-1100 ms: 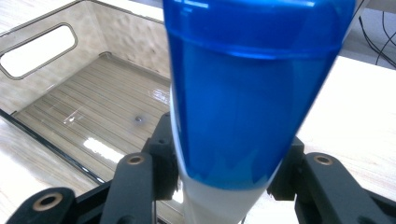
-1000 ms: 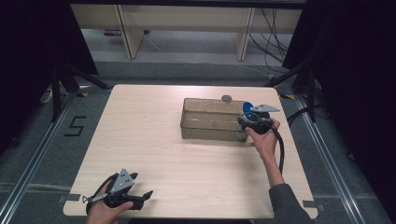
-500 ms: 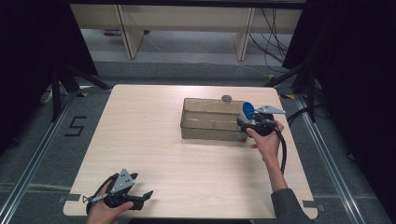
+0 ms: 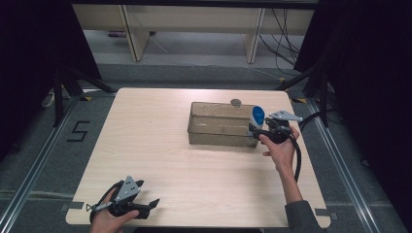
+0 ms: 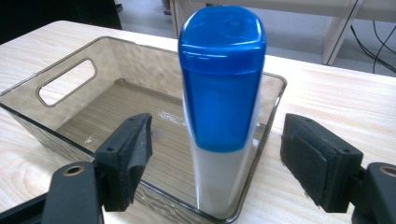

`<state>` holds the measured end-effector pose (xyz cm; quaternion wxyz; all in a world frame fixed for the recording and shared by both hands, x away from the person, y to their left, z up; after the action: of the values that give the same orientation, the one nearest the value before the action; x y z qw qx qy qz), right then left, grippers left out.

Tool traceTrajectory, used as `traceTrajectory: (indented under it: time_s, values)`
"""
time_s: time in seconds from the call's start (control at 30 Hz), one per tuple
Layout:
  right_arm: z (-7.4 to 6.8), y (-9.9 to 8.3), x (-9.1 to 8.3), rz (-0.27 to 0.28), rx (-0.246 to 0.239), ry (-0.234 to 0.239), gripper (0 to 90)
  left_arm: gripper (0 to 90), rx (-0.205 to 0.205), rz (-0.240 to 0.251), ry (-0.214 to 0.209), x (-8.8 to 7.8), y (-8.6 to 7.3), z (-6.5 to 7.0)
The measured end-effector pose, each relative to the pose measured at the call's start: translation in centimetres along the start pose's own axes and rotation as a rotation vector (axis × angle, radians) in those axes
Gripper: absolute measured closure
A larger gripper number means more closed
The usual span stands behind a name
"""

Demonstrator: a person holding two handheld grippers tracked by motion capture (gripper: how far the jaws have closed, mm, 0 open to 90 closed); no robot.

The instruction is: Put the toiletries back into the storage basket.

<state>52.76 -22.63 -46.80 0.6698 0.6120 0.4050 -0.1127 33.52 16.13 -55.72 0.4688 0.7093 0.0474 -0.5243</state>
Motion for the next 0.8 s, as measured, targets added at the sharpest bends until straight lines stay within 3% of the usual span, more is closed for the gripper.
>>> traceTrajectory:
  time_s: [0.1, 0.2, 0.23, 0.27, 0.37, 0.43, 0.47, 0.5, 0.63, 0.73, 0.8]
  values:
    - [0.22, -0.01, -0.34, 0.008, 0.000, -0.006, 26.2, 14.9, 0.002, -0.006, 0.000, -0.09, -0.06, -0.04]
    - [0.40, 0.05, -0.39, 0.019, -0.015, -0.004, 26.2, 14.9, -0.013, 0.020, -0.009, 0.04, 0.15, 0.07]
    - [0.38, 0.03, -0.41, 0.021, -0.016, -0.008, 26.2, 14.9, 0.005, 0.005, -0.004, -0.05, 0.02, -0.02]
    - [0.12, -0.13, -0.42, 0.008, 0.010, -0.007, 26.3, 14.9, -0.001, 0.008, -0.005, 0.02, 0.03, 0.00]
    - [0.06, -0.11, -0.43, 0.011, 0.002, -0.004, 26.3, 15.0, -0.018, 0.022, -0.007, 0.07, 0.16, 0.10]
    - [0.10, -0.07, -0.49, 0.012, -0.007, -0.008, 26.3, 14.9, 0.000, 0.009, -0.004, -0.01, 0.03, -0.03]
    - [-0.06, -0.15, -0.53, 0.009, 0.009, -0.008, 26.3, 14.9, -0.013, 0.021, -0.011, 0.05, 0.14, 0.06]
    - [0.11, -0.11, -0.50, 0.011, -0.018, -0.016, 26.3, 14.9, -0.018, 0.026, -0.012, 0.06, 0.19, 0.10]
    - [-0.07, -0.16, -0.48, 0.012, -0.010, -0.012, 26.3, 14.9, -0.008, 0.018, -0.005, 0.03, 0.11, 0.01]
    - [0.15, -0.12, -0.62, 0.023, -0.029, -0.033, 26.2, 14.9, -0.010, 0.022, -0.007, 0.01, 0.15, 0.03]
    - [-0.17, -0.22, -0.81, 0.014, 0.001, -0.022, 26.2, 14.9, -0.013, 0.023, -0.008, 0.04, 0.17, 0.03]
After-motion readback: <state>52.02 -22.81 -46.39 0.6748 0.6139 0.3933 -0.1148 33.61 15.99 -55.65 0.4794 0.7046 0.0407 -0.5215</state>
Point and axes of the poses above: each handheld gripper's, and its own axes: x roughly forward along the jaws, y roughly out of its top, z roughly to its right, the point moved 8 cm from there along x, roughly forward along the jaws, and after that the axes turned 14 degrees about -z, right-handed, at the moved point
